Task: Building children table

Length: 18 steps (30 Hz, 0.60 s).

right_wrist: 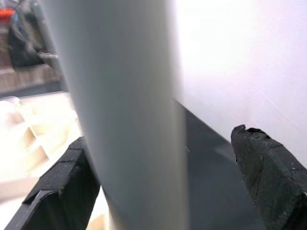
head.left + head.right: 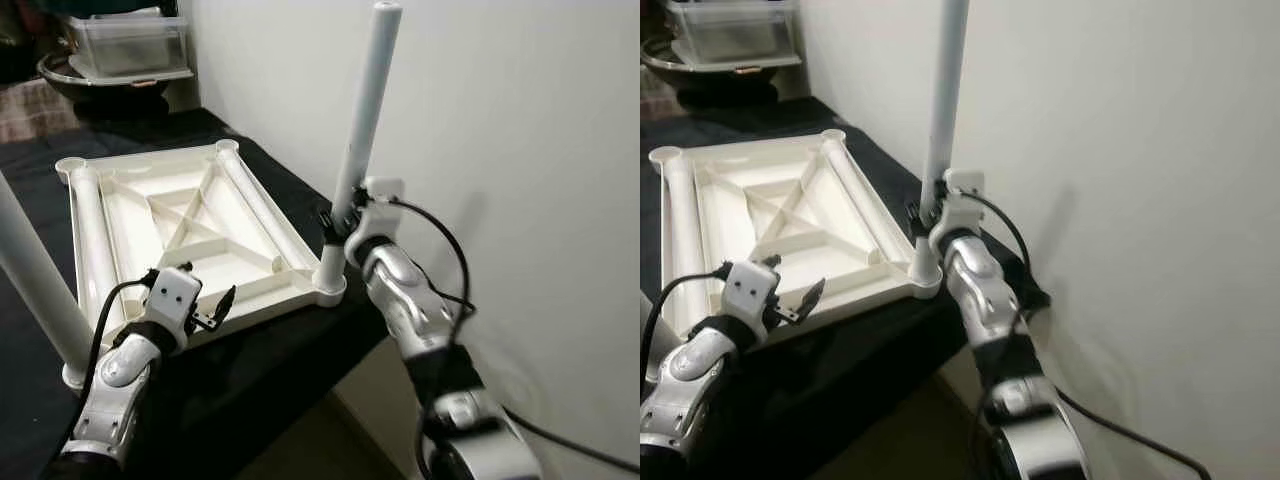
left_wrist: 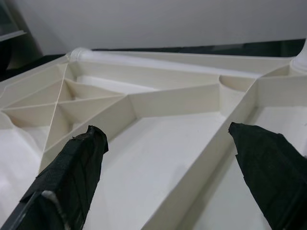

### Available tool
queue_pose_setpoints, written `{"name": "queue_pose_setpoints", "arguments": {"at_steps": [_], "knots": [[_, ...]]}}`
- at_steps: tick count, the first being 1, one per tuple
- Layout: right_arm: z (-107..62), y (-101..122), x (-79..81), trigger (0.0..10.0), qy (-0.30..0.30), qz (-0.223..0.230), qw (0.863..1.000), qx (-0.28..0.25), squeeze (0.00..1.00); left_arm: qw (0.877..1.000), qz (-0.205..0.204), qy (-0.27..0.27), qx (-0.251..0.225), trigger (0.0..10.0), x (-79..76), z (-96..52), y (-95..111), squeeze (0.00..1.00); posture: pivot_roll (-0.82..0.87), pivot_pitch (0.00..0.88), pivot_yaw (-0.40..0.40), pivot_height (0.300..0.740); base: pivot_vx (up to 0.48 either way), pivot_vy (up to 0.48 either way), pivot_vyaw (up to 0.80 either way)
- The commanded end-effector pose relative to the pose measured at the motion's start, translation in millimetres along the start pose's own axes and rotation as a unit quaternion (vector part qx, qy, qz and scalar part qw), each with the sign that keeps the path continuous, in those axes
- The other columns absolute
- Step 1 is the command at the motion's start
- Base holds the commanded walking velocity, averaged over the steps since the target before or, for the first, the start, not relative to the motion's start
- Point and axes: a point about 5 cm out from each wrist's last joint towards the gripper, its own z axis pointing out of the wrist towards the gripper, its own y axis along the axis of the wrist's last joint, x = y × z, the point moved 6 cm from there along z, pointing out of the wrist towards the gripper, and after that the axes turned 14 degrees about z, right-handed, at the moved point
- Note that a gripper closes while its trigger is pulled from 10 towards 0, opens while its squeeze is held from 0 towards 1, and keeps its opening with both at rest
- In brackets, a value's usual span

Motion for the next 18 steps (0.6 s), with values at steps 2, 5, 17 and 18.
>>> {"name": "queue_pose_setpoints", "arguments": {"at_steps": [2,5,17,18], "knots": [[-9.9,8.1,0.7,10.0,0.012,-0.014,1.000,-0.007,1.00,1.000,0.002,-0.004,0.001,10.0,-4.7,-2.0,-0.9,0.00,0.00,0.000,-0.127,0.740,0.000,0.000,0.00],[-32.0,-7.5,-8.5,10.0,0.023,-0.039,0.999,0.021,1.00,1.000,-0.001,0.002,0.005,10.0,-7.6,-4.8,-1.7,0.00,0.00,0.000,-0.127,0.740,0.000,0.000,0.00],[-92.0,-69.9,11.8,10.0,0.154,-0.014,0.967,0.203,0.00,0.999,-0.034,0.022,-0.015,10.0,-27.7,-11.0,19.5,0.00,-0.01,0.000,-0.114,0.740,0.000,0.000,0.00],[-91.5,-72.3,7.9,10.0,0.144,-0.011,0.967,0.211,0.00,0.999,-0.039,0.020,-0.019,10.0,-30.6,-11.4,22.4,0.00,-0.01,0.000,-0.114,0.740,0.000,0.000,0.00]]}}
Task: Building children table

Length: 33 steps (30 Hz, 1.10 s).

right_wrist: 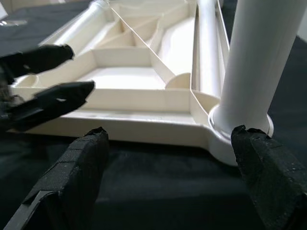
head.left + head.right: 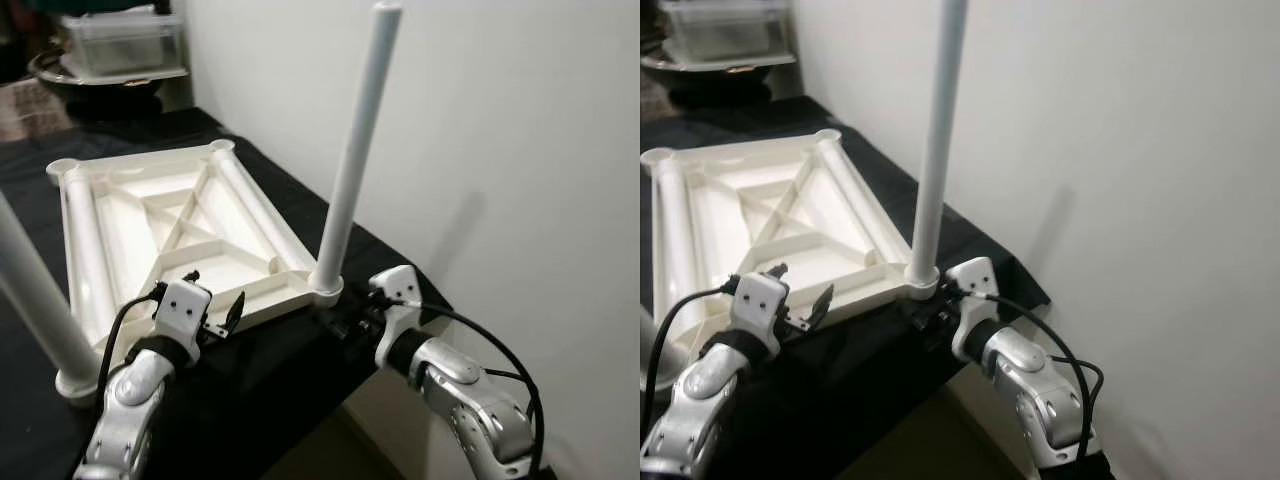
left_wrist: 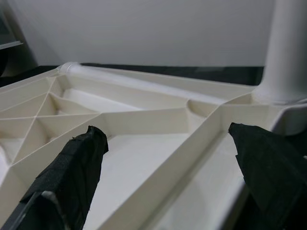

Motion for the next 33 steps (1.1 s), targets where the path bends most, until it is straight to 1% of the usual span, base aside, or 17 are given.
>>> {"name": "queue_pose_setpoints", "arguments": {"at_steps": [1,2,4,5,6,7,9,10,12,13,14,19,22,26,28,33], "knots": [[-1.9,-4.8,-4.4,10.0,-0.007,0.014,1.000,0.014,0.00,1.000,-0.005,-0.007,0.004,10.0,-6.0,-1.5,0.2,0.00,-0.01,0.000,-0.114,0.740,0.000,0.000,0.00],[1.3,-1.1,-19.0,10.0,-0.043,0.022,0.999,0.010,0.00,1.000,-0.010,-0.010,0.006,10.0,-12.3,-3.5,1.0,0.00,0.00,0.000,-0.111,0.740,0.000,0.000,0.00],[1.3,-1.1,-19.0,10.0,-0.043,0.022,0.999,0.010,0.00,1.000,-0.010,-0.010,0.006,10.0,-12.3,-3.5,1.0,0.00,0.00,0.000,-0.111,0.740,0.000,0.000,0.00],[3.7,3.9,-31.0,10.0,-0.073,0.045,0.996,-0.002,0.00,1.000,-0.007,-0.008,0.010,10.0,-16.2,-5.9,-0.1,0.00,0.00,0.000,-0.108,0.740,0.000,0.000,0.00],[4.3,13.3,-38.7,10.0,-0.095,0.043,0.994,-0.029,0.00,1.000,-0.010,0.010,0.021,10.0,-16.2,-10.4,-3.7,0.00,0.00,0.000,-0.100,0.740,0.000,0.000,0.00],[4.3,18.5,-41.0,10.0,-0.102,0.038,0.993,-0.046,0.00,0.999,-0.010,0.030,0.031,10.0,-14.1,-14.3,-6.5,0.00,0.00,0.000,-0.100,0.740,0.000,0.000,0.00],[2.1,19.6,-38.0,10.0,-0.101,0.017,0.994,-0.048,0.00,0.997,-0.006,0.070,0.044,10.0,-6.3,-22.1,-7.5,0.00,0.00,0.000,-0.100,0.740,0.000,0.000,0.00],[2.1,19.6,-38.0,10.0,-0.101,0.017,0.994,-0.048,0.00,0.997,-0.006,0.070,0.044,10.0,-6.3,-22.1,-7.5,0.00,0.00,0.000,-0.100,0.740,0.000,0.000,0.00],[-0.8,16.8,-31.0,10.0,-0.083,0.008,0.996,-0.044,0.00,0.994,-0.005,0.095,0.050,10.0,-2.1,-28.7,-3.5,0.00,0.01,0.000,-0.098,0.740,0.000,0.000,0.00],[-1.8,16.2,-30.3,10.0,-0.085,0.007,0.995,-0.046,0.00,0.993,-0.003,0.102,0.052,10.0,-1.5,-32.1,-1.2,0.00,0.01,0.000,-0.097,0.740,0.000,0.000,0.00],[-1.8,16.2,-30.3,10.0,-0.085,0.007,0.995,-0.046,0.00,0.993,-0.003,0.102,0.052,10.0,-1.5,-32.1,-1.2,0.00,0.01,0.000,-0.097,0.740,0.000,0.000,0.00],[-2.0,16.7,-26.2,10.0,-0.082,0.004,0.995,-0.062,0.00,0.993,0.005,0.106,0.052,10.0,-5.0,-44.2,8.6,0.00,0.02,0.000,-0.092,0.740,0.000,0.000,0.00],[0.2,16.9,-23.3,10.0,-0.075,0.000,0.995,-0.065,0.00,0.993,0.009,0.103,0.050,10.0,-8.1,-47.4,12.1,0.00,0.02,0.000,-0.092,0.740,0.000,0.000,0.00],[2.1,16.5,-20.0,10.0,-0.071,-0.002,0.995,-0.065,0.00,0.994,0.007,0.097,0.045,10.0,-11.9,-48.1,17.7,0.00,0.02,0.000,-0.093,0.740,0.000,0.000,0.00],[2.7,16.6,-19.2,10.0,-0.070,-0.002,0.995,-0.065,0.00,0.995,0.012,0.096,0.032,10.0,-12.7,-48.5,23.3,0.00,0.03,0.000,-0.093,0.740,0.000,0.000,0.00],[3.2,16.6,-19.6,10.0,-0.070,0.004,0.995,-0.066,0.00,0.995,0.018,0.093,0.031,10.0,-14.9,-51.6,25.3,0.00,0.03,0.000,-0.095,0.740,0.000,0.000,0.00]]}}
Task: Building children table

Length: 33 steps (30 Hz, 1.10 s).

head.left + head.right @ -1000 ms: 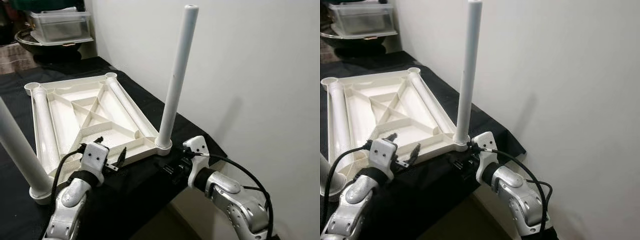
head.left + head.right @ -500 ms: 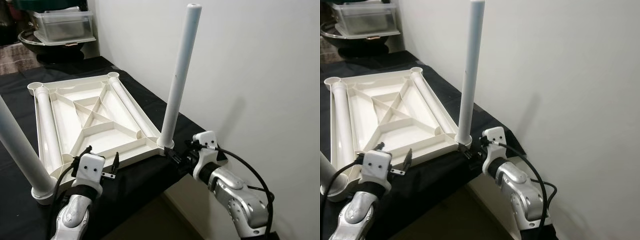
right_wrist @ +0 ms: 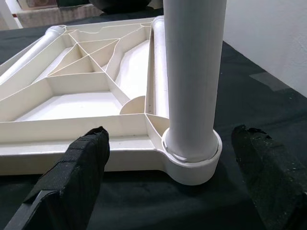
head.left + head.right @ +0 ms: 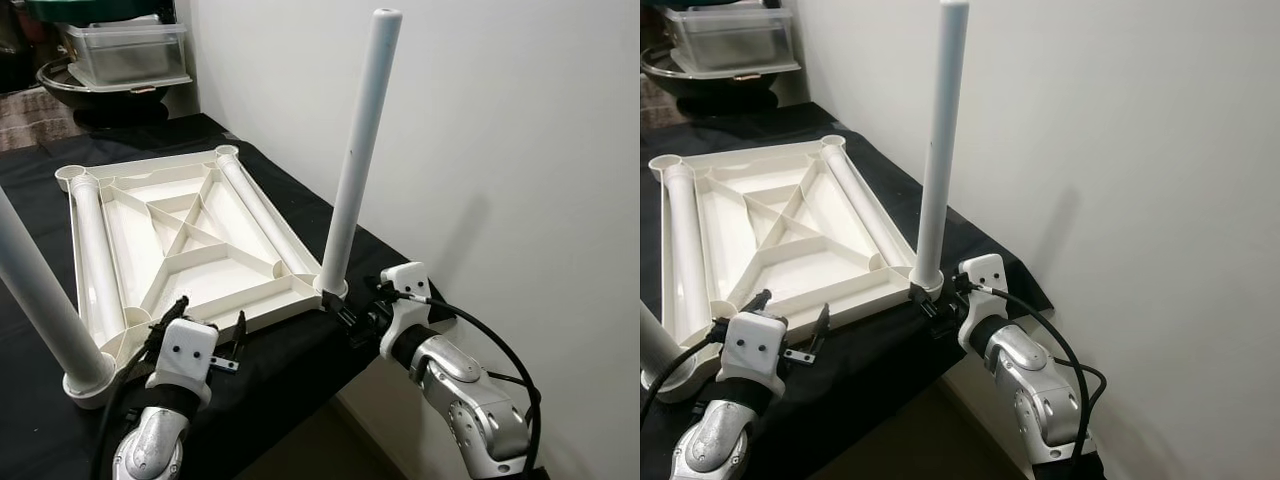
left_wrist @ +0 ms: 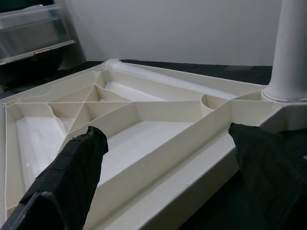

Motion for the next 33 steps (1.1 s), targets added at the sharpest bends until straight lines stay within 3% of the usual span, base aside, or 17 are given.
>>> {"name": "queue_pose_setpoints", "arguments": {"at_steps": [1,14,22,25,29,33], "knots": [[0.0,-0.9,-0.5,10.0,-0.001,0.004,1.000,0.000,0.00,1.000,0.003,-0.001,0.003,10.0,-1.6,-3.5,1.6,0.00,0.03,0.000,-0.095,0.740,0.000,0.000,0.00],[1.1,-3.3,-6.4,10.0,-0.016,0.011,1.000,-0.002,0.00,1.000,0.006,0.009,0.007,10.0,4.1,-7.9,4.4,0.00,0.03,0.000,-0.090,0.740,0.000,0.000,0.00],[2.2,1.0,-8.6,10.0,-0.019,0.016,1.000,-0.009,0.00,1.000,0.004,0.003,0.010,10.0,0.9,-5.3,5.3,0.00,0.03,0.000,-0.086,0.740,-0.476,0.000,0.00],[3.2,3.1,-7.7,10.0,-0.016,-0.001,1.000,-0.010,0.00,1.000,0.005,0.001,0.009,10.0,-0.5,-4.5,5.9,0.00,0.03,0.000,-0.082,0.740,-0.477,0.000,0.68],[3.5,4.2,-8.9,10.0,-0.021,0.018,0.999,-0.016,0.00,1.000,0.005,-0.001,0.008,10.0,-0.9,-4.3,6.0,0.00,0.03,0.000,-0.082,0.740,-0.476,0.000,0.80],[2.9,1.6,-5.0,10.0,-0.010,0.000,1.000,-0.009,0.00,1.000,0.003,0.003,0.011,10.0,1.5,-3.2,4.9,0.00,0.03,0.000,-0.078,0.740,0.000,0.000,0.80]]}}
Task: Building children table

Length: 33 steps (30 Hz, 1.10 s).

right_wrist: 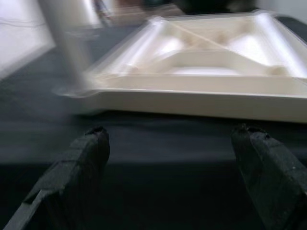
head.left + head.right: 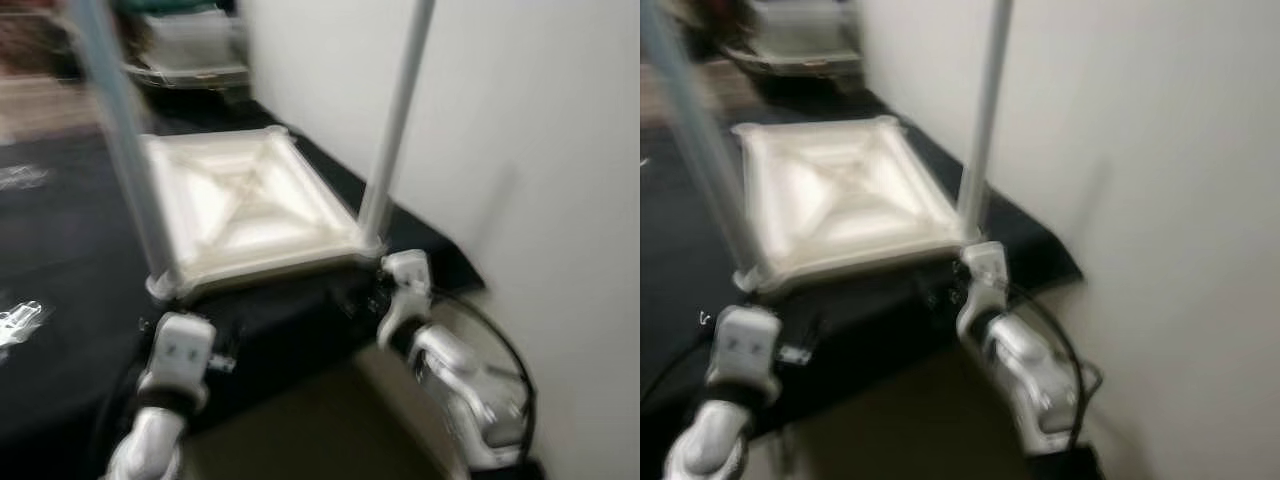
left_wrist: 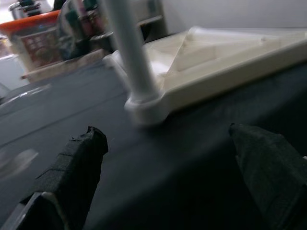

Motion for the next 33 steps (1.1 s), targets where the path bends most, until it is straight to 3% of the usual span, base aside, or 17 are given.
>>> {"name": "queue_pose_setpoints", "arguments": {"at_steps": [1,8,12,15,33], "knots": [[-3.6,4.4,-5.7,10.0,-0.009,-0.008,1.000,-0.008,0.00,1.000,0.004,-0.001,-0.021,10.0,-0.2,6.8,11.5,0.00,0.03,0.000,-0.078,0.740,0.000,0.000,0.80],[-5.2,4.5,-11.1,10.0,-0.024,0.006,1.000,-0.016,0.00,1.000,-0.009,0.000,-0.013,10.0,-0.2,8.1,8.6,0.00,0.02,0.000,-0.076,0.740,0.000,0.000,0.80],[-5.3,5.9,-18.9,10.0,-0.047,0.016,0.999,-0.020,0.00,1.000,-0.021,0.004,0.003,10.0,1.9,8.6,2.6,0.00,0.02,0.000,-0.076,0.740,0.000,0.000,0.00],[-5.3,6.6,-25.2,10.0,-0.058,0.007,0.998,-0.020,0.00,0.999,-0.032,0.007,0.009,10.0,4.0,10.0,0.1,0.00,0.01,0.000,-0.073,0.740,0.000,0.480,0.00],[-0.5,10.0,-26.6,10.0,-0.063,-0.001,0.998,-0.023,0.00,1.000,-0.027,0.003,0.007,10.0,0.0,17.1,2.0,0.00,0.01,0.000,-0.079,0.740,0.000,0.463,0.00]]}}
